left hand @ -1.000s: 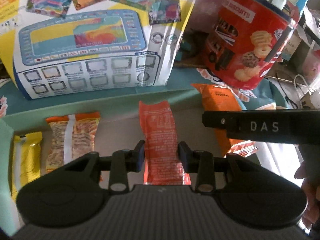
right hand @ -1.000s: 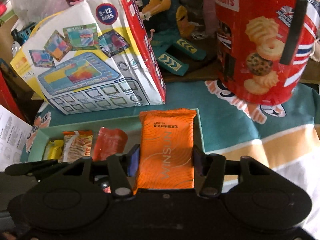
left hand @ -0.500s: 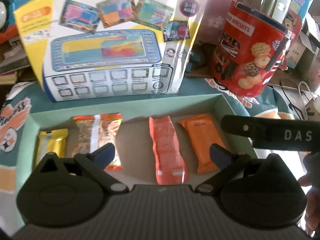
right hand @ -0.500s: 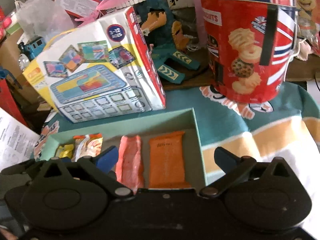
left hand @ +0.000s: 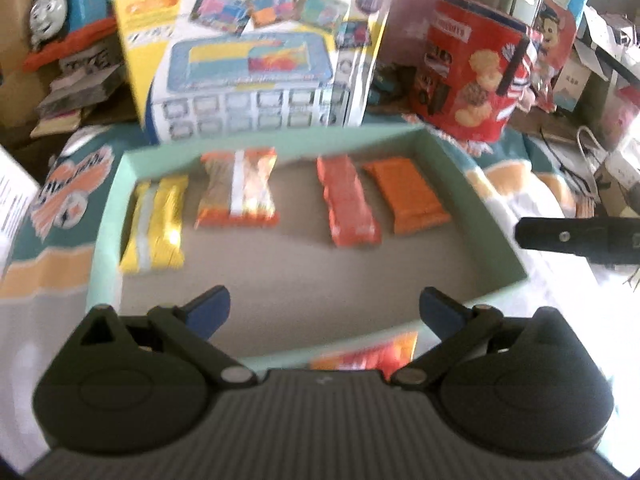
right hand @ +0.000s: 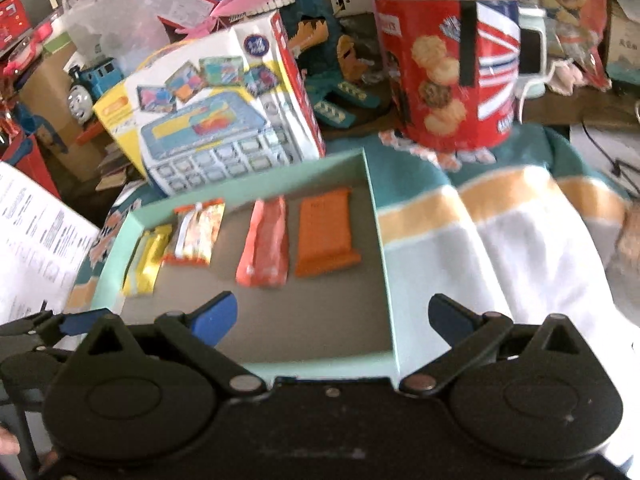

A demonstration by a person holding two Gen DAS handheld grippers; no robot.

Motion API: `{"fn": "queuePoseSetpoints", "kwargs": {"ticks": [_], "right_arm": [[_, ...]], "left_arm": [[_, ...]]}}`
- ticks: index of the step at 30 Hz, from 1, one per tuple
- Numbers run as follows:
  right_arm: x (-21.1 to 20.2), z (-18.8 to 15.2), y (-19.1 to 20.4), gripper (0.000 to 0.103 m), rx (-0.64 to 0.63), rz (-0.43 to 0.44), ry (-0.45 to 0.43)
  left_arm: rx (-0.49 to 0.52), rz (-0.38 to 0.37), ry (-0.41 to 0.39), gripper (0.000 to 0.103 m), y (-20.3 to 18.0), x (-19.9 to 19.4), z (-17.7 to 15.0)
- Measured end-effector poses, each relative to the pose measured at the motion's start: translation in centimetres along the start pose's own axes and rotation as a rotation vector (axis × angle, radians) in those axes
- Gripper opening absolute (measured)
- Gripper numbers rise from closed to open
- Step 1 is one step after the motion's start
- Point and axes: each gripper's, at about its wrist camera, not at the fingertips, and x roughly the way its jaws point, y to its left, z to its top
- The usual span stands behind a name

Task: Organize snacks
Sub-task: 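Return both grippers to the snack pile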

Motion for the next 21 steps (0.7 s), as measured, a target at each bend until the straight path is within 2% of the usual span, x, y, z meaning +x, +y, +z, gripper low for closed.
{"fn": "queuePoseSetpoints", "kwargs": {"ticks": [3, 10, 12, 13, 15, 19, 21], "right_arm": [[-1.0, -2.7, -0.2, 0.103, 0.013, 0.016, 0.024], [-3.0, -8.7, -0.6, 0.102, 0.019, 0.028, 0.055], [-3.4, -10.1, -0.4, 0.083, -0.005, -0.002, 0.034], [-3.5, -10.7, -0.4, 0.077, -0.012, -0.011, 0.033], [-3.3, -11.9, -0.7, 0.059, -0.009, 0.002, 0.057], [-2.7, -13.8, -1.9, 0.057, 0.024, 0.002, 0.108], [-2.6, -14.6, -2.2, 0.057, 0.041, 0.041, 0.143]], "left_arm": [[0.003, -0.007, 0.019, 0.103, 0.4, -1.1, -2.6], [0.163, 0.011, 0.034, 0.103, -0.9, -2.7, -8.3], [0.17, -0.006, 0.057, 0.103, -1.1, -2.9, -9.7], [0.171, -0.013, 0.069, 0.103, -1.1, -3.0, -10.4], [0.169, -0.013, 0.084, 0.103, -1.2, -3.2, -11.6], [0.156, 0.001, 0.101, 0.103, -1.2, -3.2, -12.7], [0.139, 0.003, 0.106, 0.103, -0.9, -3.2, -12.8]]}}
